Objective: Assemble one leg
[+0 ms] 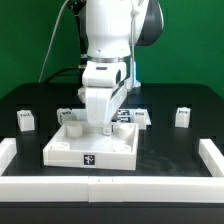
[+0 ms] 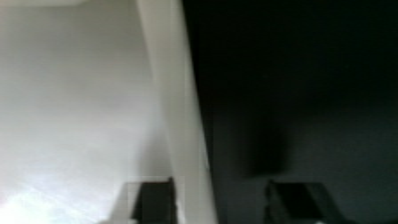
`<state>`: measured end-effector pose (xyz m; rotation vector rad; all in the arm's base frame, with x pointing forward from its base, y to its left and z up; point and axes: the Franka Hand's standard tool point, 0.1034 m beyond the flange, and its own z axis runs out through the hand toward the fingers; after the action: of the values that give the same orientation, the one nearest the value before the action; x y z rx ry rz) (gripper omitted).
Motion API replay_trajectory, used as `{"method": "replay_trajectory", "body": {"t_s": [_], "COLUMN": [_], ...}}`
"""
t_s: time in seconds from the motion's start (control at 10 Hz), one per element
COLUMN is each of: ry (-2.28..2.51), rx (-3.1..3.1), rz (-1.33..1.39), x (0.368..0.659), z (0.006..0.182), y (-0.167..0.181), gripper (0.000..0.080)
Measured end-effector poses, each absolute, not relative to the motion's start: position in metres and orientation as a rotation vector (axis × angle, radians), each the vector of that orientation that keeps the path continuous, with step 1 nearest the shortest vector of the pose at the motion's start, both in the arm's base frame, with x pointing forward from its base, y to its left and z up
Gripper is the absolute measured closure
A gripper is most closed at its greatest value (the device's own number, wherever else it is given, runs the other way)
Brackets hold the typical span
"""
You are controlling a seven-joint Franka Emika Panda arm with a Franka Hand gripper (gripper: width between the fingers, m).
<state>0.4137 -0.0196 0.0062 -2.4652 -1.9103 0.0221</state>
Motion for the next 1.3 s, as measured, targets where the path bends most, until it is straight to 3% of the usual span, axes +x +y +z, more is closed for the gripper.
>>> {"method": "replay_trajectory", "body": {"t_s": [0.1,0.3,0.8,1.3], "ry": [-1.911,-1.908,-1.912,-2.042], "rx": [-2.465,-2.467,-2.465,-2.352], "rz": [0.022,0.022,0.022,0.039], "x": [0.414,0.414,0.414,0.439], "z": [0.006,0.006,0.006,0.008], "y": [-0.020,-0.020,-0.019,0.022], "gripper": [0.0713,0.0741,0.0741,0.0741]}}
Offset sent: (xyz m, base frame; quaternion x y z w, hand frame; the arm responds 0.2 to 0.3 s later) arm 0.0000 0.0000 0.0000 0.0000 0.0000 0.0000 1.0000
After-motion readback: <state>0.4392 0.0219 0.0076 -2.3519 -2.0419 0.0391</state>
